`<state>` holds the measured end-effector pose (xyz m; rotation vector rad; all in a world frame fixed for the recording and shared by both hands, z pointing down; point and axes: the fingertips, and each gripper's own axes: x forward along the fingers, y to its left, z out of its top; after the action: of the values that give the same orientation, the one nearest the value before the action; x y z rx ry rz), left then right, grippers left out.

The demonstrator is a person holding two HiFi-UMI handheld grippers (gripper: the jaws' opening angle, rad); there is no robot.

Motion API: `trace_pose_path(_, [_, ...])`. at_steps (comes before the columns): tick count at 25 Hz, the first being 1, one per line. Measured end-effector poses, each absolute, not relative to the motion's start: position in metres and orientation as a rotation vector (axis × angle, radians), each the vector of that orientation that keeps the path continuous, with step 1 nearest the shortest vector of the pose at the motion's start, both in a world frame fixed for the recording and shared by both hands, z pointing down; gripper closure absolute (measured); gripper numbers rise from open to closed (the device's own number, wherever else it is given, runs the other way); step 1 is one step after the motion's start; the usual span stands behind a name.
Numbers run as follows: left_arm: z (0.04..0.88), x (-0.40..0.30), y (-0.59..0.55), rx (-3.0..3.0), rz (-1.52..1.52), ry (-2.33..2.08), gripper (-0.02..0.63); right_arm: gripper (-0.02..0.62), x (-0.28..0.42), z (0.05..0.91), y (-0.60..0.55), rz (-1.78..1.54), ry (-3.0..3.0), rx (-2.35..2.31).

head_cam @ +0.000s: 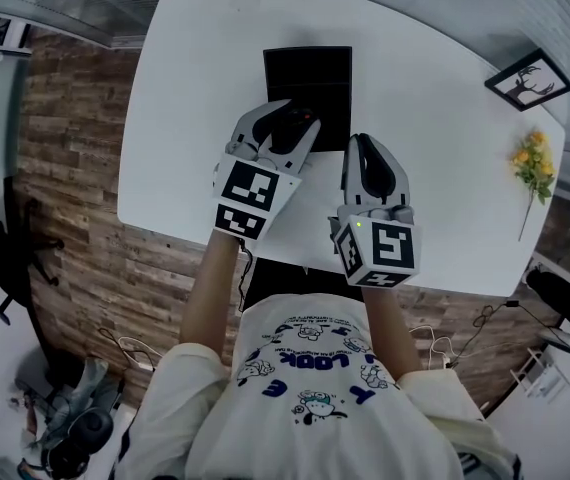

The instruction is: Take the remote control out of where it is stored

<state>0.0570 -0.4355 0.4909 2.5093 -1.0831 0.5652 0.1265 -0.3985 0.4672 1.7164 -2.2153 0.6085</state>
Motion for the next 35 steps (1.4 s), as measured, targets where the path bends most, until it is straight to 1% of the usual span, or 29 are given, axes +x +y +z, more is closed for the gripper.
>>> trace_pose_path(8, [0.487,0.057,-0.427,2.506,0.514,-1.114,0.493,0.546,0.127,0.469,-0.394,0.612,-2.209,1.723])
trace_pose_path(10, [0.486,0.056,-0.424,2.503,0.499,-1.110,0.528,0.546,0.126,0.468,-0.392,0.611,-2.211,1.724])
trace_pose_path(11, [0.485,0.055,-0.422,2.499,0.490,-1.111,0.532,0.546,0.125,0.466,-0.392,0.609,-2.213,1.726])
trace_pose_path(18, [0.468,0.043,-0.420,2.488,0.438,-1.171,0.534,0.546,0.118,0.455,-0.387,0.586,-2.236,1.732])
trace_pose_path(35, [0.386,0.021,-0.395,2.555,0.244,-1.274,0.535,0.546,0.101,0.406,-0.366,0.470,-2.316,1.763])
